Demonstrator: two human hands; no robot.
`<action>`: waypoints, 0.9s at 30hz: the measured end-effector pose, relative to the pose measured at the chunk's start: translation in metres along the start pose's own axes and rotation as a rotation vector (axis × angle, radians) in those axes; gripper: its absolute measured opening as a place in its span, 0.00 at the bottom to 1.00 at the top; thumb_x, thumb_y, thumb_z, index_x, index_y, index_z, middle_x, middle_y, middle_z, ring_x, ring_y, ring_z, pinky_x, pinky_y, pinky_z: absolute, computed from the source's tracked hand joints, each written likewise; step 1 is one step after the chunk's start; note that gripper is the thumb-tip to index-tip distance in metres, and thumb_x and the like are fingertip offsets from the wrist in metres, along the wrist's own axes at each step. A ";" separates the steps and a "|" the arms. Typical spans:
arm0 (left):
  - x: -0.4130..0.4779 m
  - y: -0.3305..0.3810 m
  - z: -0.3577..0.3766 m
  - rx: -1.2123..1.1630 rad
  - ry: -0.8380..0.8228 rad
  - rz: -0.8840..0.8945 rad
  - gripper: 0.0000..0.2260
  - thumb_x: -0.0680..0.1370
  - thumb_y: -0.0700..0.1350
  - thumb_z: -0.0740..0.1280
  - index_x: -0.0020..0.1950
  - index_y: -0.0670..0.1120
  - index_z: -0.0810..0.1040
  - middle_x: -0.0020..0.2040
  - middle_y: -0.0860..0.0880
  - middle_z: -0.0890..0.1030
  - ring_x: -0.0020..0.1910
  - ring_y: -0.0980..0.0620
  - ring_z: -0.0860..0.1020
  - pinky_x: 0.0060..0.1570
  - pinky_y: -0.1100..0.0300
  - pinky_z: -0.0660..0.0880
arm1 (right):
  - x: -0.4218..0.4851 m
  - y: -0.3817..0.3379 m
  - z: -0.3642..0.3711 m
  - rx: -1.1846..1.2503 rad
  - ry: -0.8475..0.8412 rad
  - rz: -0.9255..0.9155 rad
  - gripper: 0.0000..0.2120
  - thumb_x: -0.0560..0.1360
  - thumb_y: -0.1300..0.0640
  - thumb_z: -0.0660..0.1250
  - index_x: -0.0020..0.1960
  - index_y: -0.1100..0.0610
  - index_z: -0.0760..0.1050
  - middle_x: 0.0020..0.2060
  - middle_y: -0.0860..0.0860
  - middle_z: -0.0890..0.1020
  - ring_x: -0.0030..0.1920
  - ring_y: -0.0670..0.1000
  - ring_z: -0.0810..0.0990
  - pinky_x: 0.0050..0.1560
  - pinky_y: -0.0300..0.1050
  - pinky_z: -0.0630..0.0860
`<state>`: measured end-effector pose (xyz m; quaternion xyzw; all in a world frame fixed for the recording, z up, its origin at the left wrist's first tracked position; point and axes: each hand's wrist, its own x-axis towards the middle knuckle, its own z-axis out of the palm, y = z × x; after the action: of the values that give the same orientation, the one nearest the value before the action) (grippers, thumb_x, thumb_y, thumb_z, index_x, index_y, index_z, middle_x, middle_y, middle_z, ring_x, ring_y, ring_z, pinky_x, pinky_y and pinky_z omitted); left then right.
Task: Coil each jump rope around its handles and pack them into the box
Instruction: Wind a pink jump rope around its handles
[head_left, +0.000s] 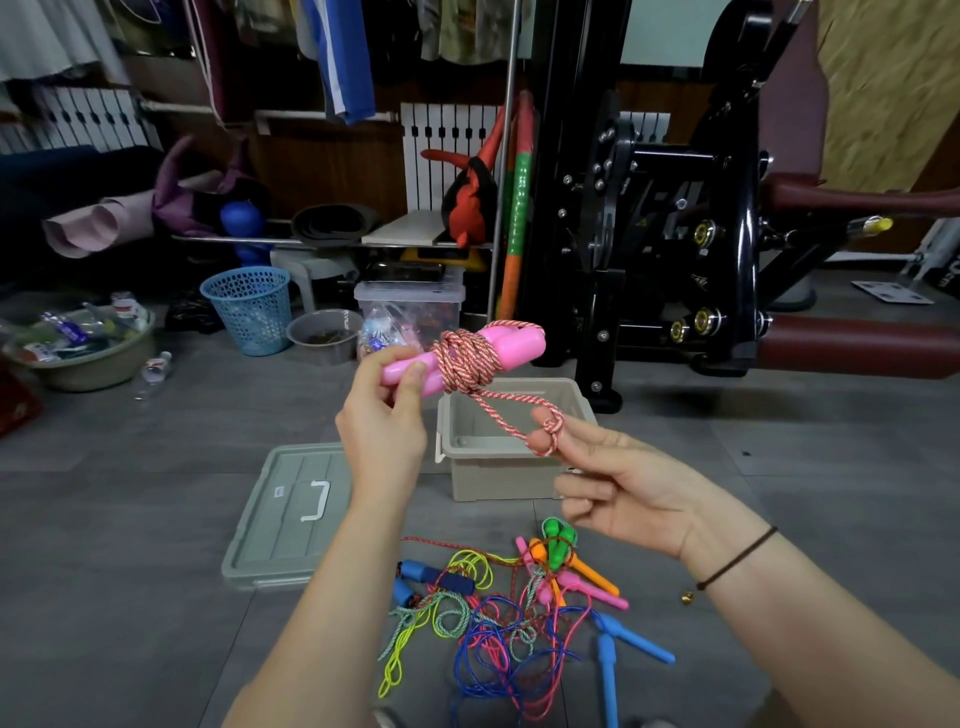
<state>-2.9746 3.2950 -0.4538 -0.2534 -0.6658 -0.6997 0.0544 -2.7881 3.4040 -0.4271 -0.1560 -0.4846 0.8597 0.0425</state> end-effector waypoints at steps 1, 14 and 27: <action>-0.001 0.001 0.001 -0.002 -0.008 -0.001 0.05 0.77 0.48 0.67 0.50 0.56 0.79 0.44 0.54 0.83 0.44 0.52 0.82 0.47 0.44 0.79 | 0.001 -0.001 0.001 -0.006 0.007 -0.004 0.26 0.55 0.53 0.83 0.52 0.49 0.83 0.42 0.45 0.84 0.22 0.41 0.59 0.30 0.34 0.62; -0.003 -0.001 -0.001 0.033 0.006 0.026 0.06 0.76 0.49 0.66 0.51 0.57 0.78 0.44 0.53 0.83 0.43 0.52 0.82 0.46 0.44 0.79 | -0.003 -0.006 0.015 -0.279 0.584 -0.105 0.04 0.72 0.60 0.71 0.41 0.57 0.76 0.35 0.52 0.84 0.18 0.42 0.58 0.20 0.33 0.57; -0.008 0.007 -0.001 0.047 0.012 0.087 0.05 0.77 0.47 0.66 0.52 0.55 0.78 0.43 0.53 0.82 0.42 0.51 0.81 0.46 0.46 0.79 | -0.013 0.003 0.002 -0.001 0.243 0.078 0.12 0.77 0.71 0.56 0.50 0.60 0.77 0.41 0.52 0.84 0.18 0.40 0.58 0.24 0.33 0.62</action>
<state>-2.9654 3.2908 -0.4508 -0.2767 -0.6702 -0.6822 0.0948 -2.7763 3.3982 -0.4253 -0.2777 -0.4699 0.8352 0.0674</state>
